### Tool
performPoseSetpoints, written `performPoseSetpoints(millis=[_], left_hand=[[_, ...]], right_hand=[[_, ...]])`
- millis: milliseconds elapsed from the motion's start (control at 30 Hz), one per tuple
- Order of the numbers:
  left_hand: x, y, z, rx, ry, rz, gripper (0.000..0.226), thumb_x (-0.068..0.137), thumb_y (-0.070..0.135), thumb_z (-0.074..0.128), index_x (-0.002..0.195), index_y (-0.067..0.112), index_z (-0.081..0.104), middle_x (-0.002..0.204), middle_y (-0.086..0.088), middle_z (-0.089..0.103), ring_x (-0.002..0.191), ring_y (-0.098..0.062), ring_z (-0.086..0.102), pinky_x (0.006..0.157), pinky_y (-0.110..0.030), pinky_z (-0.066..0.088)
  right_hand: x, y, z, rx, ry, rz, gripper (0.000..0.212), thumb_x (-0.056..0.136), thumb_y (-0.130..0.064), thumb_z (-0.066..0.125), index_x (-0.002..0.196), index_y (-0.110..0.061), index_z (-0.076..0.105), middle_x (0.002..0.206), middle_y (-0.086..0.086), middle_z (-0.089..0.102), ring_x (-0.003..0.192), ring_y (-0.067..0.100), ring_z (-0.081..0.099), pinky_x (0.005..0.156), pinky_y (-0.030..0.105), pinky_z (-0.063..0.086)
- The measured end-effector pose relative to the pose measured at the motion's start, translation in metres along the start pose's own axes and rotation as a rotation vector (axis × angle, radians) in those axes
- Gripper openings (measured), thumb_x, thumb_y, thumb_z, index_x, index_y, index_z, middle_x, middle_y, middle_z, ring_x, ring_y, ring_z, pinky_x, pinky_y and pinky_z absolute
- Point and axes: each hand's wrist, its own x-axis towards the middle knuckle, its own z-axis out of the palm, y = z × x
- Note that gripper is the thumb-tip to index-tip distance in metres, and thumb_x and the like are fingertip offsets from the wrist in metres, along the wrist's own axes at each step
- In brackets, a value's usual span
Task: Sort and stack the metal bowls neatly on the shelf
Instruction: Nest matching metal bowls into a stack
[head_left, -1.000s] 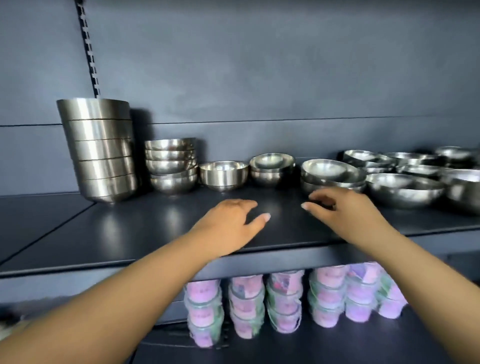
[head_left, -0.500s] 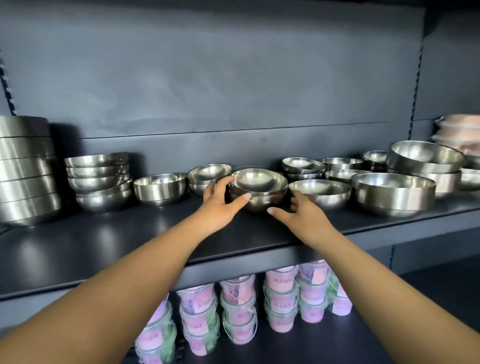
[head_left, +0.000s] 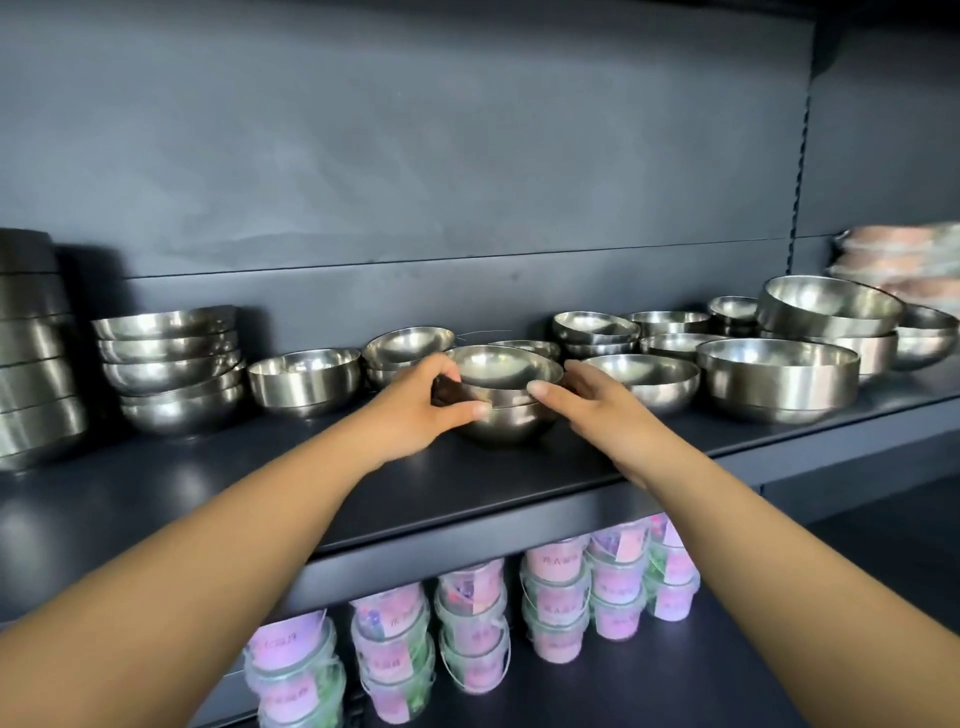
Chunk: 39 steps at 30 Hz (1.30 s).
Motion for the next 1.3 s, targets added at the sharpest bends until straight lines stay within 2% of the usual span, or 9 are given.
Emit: performPoseSetpoints(millis=[67,233,433,533,767,1000,1100,1200,1300], left_hand=[[-0.01,-0.008,-0.016,0.004,0.005,-0.004,0.03,0.076,0.034,0.071,0.077,0.028,0.042,0.09,-0.005,0.056,0.082,-0.016,0.049,0.077,-0.03,0.04],[-0.038,-0.031,-0.057,-0.065,0.025,-0.039,0.03,0.073,0.026,0.075,0.081,0.027,0.047,0.094,-0.005,0.059,0.086,-0.017,0.053,0.09,-0.036,0.043],[-0.076,-0.066,-0.11,-0.123,0.153,-0.061,0.046,0.072,0.004,0.073,0.096,0.033,0.047,0.1,-0.001,0.06,0.101,-0.026,0.061,0.1,-0.04,0.044],[-0.094,-0.083,-0.135,-0.209,0.209,-0.093,0.061,0.072,-0.003,0.071,0.113,0.033,0.044,0.089,0.004,0.061,0.074,-0.001,0.066,0.075,-0.016,0.052],[-0.117,-0.119,-0.173,-0.24,0.343,-0.2,0.056,0.076,0.005,0.07,0.118,0.029,0.043,0.101,0.009,0.057,0.078,0.001,0.062,0.069,-0.015,0.051],[-0.113,-0.14,-0.182,-0.227,0.335,-0.3,0.066,0.064,0.047,0.07,0.122,0.038,0.04,0.117,0.006,0.055,0.109,-0.008,0.055,0.087,-0.028,0.049],[-0.11,-0.142,-0.182,-0.136,0.301,-0.286,0.057,0.061,0.058,0.073,0.109,0.043,0.046,0.106,0.012,0.053,0.113,-0.011,0.051,0.101,-0.037,0.044],[-0.109,-0.149,-0.181,-0.112,0.32,-0.261,0.045,0.057,0.056,0.069,0.096,0.041,0.051,0.092,0.01,0.055,0.098,-0.014,0.054,0.099,-0.041,0.046],[-0.11,-0.151,-0.179,-0.104,0.377,-0.245,0.053,0.047,0.064,0.069,0.087,0.036,0.049,0.082,0.009,0.056,0.079,-0.008,0.053,0.084,-0.031,0.046]], right_hand=[[0.001,-0.005,0.01,0.018,-0.074,-0.004,0.019,0.076,-0.034,0.069,0.089,-0.033,0.055,0.084,-0.037,0.058,0.077,-0.024,0.055,0.065,0.001,0.043],[0.012,-0.014,0.056,-0.084,-0.155,-0.029,0.089,0.062,-0.056,0.071,0.136,-0.02,0.039,0.129,-0.01,0.052,0.121,0.012,0.048,0.104,0.034,0.039],[0.024,-0.025,0.131,-0.084,-0.287,-0.075,0.077,0.071,-0.051,0.068,0.135,-0.017,0.041,0.129,-0.011,0.052,0.119,0.008,0.049,0.098,0.017,0.038],[0.03,-0.037,0.167,-0.08,-0.294,-0.127,0.055,0.073,-0.044,0.069,0.123,-0.033,0.047,0.111,-0.021,0.048,0.096,-0.008,0.047,0.07,-0.005,0.034],[0.049,-0.054,0.229,-0.12,-0.379,-0.113,0.089,0.07,-0.054,0.067,0.143,-0.023,0.026,0.148,-0.003,0.033,0.131,0.013,0.035,0.098,0.025,0.032],[0.064,-0.059,0.245,0.054,-0.509,0.012,0.05,0.077,-0.053,0.059,0.12,-0.029,0.051,0.127,-0.01,0.05,0.104,0.004,0.053,0.083,0.023,0.042],[0.081,-0.057,0.228,0.072,-0.277,-0.004,0.021,0.081,-0.044,0.061,0.089,-0.025,0.058,0.117,0.001,0.059,0.109,0.02,0.055,0.089,0.035,0.047],[0.103,-0.042,0.214,-0.087,0.002,-0.006,0.028,0.08,-0.036,0.066,0.098,-0.016,0.059,0.112,0.008,0.061,0.105,0.026,0.057,0.095,0.041,0.047],[0.114,-0.027,0.213,-0.237,-0.055,0.014,0.051,0.076,-0.042,0.068,0.118,-0.018,0.053,0.126,0.007,0.052,0.114,0.023,0.05,0.096,0.033,0.042]])
